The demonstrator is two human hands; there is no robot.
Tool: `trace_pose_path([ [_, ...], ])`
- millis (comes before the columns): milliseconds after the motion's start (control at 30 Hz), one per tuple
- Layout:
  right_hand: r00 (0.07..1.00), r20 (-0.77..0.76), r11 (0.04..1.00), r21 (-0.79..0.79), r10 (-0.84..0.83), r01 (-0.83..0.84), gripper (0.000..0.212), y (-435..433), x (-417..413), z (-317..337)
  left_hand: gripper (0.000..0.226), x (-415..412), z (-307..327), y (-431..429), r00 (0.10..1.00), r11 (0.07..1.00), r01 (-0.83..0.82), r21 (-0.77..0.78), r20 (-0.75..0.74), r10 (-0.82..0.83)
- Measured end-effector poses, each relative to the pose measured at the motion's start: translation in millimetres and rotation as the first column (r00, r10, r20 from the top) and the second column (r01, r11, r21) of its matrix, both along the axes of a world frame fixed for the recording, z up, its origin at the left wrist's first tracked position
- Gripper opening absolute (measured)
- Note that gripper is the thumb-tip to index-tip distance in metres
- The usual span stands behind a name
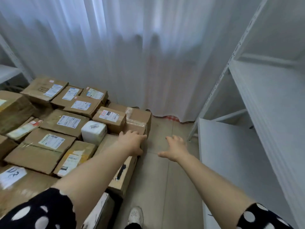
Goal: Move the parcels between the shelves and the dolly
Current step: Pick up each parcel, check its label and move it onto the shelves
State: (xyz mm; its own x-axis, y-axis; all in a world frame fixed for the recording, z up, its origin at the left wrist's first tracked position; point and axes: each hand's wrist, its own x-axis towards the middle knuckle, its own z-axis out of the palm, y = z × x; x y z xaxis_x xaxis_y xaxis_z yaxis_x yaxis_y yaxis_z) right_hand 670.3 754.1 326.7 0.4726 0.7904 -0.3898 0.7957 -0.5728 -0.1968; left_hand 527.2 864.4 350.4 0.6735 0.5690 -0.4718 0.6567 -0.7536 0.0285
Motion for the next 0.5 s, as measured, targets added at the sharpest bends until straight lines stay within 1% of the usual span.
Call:
trace_pose_path([
  [67, 0.999, 0.050, 1.000, -0.025, 0.008, -0.007, 0.087, -37.0, -13.9, 12.2, 0.074, -7.9, 12.0, -39.1, 0.998, 0.998, 0.060, 0.012, -0.001, -0.060],
  [133, 0.998, 0.067, 0.999, -0.035, -0.011, 0.014, 0.090, -69.6, -30.1, 25.0, 0.076, -16.9, 25.4, -71.3, 0.995, 0.995, 0.102, 0.017, 0.009, -0.103],
  [267, 0.990, 0.111, 0.997, 0.003, -0.083, 0.083, 0.088, -132.5, -68.1, 45.8, 0.076, -41.2, 48.6, -124.3, 0.981, 0.981, 0.189, 0.046, 0.045, -0.191],
  [367, 0.978, 0.130, 0.987, 0.029, -0.162, 0.160, 0.088, -177.6, -104.6, 56.7, 0.075, -73.0, 63.3, -165.1, 0.960, 0.960, 0.270, 0.080, 0.060, -0.275],
  [500, 0.960, 0.142, 0.970, 0.029, -0.241, 0.240, 0.086, -227.9, -165.7, 70.4, 0.076, -126.5, 75.8, -212.8, 0.936, 0.941, 0.332, 0.058, 0.099, -0.337],
])
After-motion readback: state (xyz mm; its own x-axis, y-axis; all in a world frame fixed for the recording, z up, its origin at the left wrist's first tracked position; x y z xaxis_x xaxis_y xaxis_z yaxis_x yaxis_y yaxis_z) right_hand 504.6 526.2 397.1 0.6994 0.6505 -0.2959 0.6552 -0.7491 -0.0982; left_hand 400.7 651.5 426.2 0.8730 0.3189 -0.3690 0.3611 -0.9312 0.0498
